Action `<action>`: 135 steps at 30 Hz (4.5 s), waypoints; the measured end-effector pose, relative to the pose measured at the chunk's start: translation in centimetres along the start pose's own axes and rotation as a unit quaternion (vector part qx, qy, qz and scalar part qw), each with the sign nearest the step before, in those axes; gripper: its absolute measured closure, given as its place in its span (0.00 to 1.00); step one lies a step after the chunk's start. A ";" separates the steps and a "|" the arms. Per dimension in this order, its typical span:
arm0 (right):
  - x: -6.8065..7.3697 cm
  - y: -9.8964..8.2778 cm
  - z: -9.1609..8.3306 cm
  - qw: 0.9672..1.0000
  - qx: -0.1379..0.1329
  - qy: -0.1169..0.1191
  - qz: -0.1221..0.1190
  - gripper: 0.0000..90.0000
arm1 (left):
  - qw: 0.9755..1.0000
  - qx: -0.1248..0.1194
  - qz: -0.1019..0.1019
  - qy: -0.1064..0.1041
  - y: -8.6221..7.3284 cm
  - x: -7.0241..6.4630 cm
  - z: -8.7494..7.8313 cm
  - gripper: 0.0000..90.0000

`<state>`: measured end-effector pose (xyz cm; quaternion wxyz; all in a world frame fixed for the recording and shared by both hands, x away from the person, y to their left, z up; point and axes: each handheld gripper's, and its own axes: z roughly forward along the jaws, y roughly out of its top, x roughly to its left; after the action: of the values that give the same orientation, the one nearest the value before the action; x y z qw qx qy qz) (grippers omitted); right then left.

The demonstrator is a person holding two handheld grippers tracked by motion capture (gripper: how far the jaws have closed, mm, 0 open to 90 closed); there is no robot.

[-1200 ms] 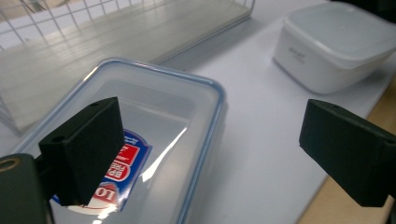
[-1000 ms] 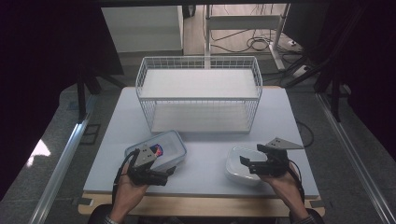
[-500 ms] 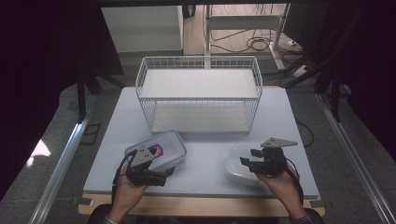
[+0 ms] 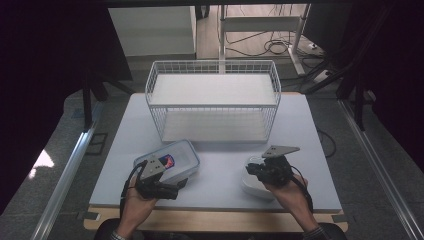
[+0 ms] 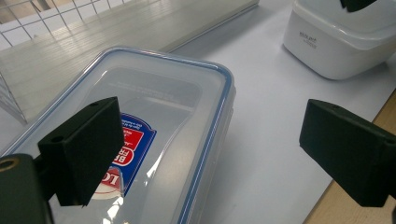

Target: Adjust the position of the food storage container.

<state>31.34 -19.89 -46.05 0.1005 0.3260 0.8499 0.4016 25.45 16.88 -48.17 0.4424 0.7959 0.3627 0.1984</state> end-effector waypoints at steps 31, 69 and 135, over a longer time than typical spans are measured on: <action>1.8 -1.0 1.0 0.996 0.069 -0.011 -0.046 1.00 | 1.000 0.003 0.009 0.000 0.0 -0.2 -0.1 0.08; -5.2 -3.9 -4.5 0.994 0.034 -0.103 0.020 1.00 | 0.998 0.007 -0.022 0.065 -0.6 2.3 -2.4 0.26; -2.8 0.2 3.8 0.999 0.015 -0.031 0.010 1.00 | 0.984 0.104 -0.125 0.077 -1.0 8.0 5.9 1.00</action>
<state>35.19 -19.23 -48.66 0.1176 0.3479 0.8493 0.3794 34.02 19.93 -52.16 0.3494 0.7682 0.5110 0.1631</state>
